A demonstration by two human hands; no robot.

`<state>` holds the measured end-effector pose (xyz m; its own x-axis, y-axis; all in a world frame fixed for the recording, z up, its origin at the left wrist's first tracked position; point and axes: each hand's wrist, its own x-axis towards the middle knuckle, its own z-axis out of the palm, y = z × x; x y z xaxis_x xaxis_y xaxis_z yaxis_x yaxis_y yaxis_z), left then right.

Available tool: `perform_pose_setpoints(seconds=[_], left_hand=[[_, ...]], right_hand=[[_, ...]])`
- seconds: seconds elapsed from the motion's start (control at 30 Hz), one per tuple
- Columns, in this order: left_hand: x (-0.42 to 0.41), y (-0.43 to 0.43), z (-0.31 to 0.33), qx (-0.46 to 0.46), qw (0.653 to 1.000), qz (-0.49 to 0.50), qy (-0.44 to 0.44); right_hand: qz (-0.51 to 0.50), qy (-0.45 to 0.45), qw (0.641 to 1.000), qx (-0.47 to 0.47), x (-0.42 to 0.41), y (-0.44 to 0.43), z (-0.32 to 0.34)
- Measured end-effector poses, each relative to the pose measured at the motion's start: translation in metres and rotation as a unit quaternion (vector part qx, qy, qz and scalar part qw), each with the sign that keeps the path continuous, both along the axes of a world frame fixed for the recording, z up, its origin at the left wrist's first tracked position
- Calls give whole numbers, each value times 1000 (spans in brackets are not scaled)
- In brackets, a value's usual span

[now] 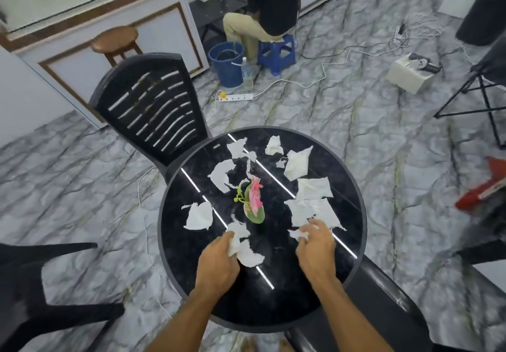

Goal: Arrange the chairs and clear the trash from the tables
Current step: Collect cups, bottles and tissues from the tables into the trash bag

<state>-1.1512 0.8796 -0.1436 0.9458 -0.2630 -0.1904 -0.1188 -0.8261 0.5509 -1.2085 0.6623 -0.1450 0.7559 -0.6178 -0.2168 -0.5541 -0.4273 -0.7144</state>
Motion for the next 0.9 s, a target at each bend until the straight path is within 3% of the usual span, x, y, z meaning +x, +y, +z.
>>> perform_pose_setpoints(seconds=[0.17,0.4,0.53,0.63,0.8,0.9], left_hand=[[38,13,14,-23,999,40,4],[73,40,-19,127,990,-7,61],[79,43,-33,100,994,-49,-10],[69,47,-34,86,995,-52,-5],[51,52,-28,62,993,-98,19],[42,50,-22,66,986,-153,17]], right_hand=[[-4,84,996,-27,11,-15,-2],[-23,101,992,-70,4,11,-20],[-37,94,991,-87,2,41,-31],[-47,94,992,-75,-1,67,-30],[-34,125,983,-130,-9,96,-23],[-1,94,983,-160,-17,101,-21]])
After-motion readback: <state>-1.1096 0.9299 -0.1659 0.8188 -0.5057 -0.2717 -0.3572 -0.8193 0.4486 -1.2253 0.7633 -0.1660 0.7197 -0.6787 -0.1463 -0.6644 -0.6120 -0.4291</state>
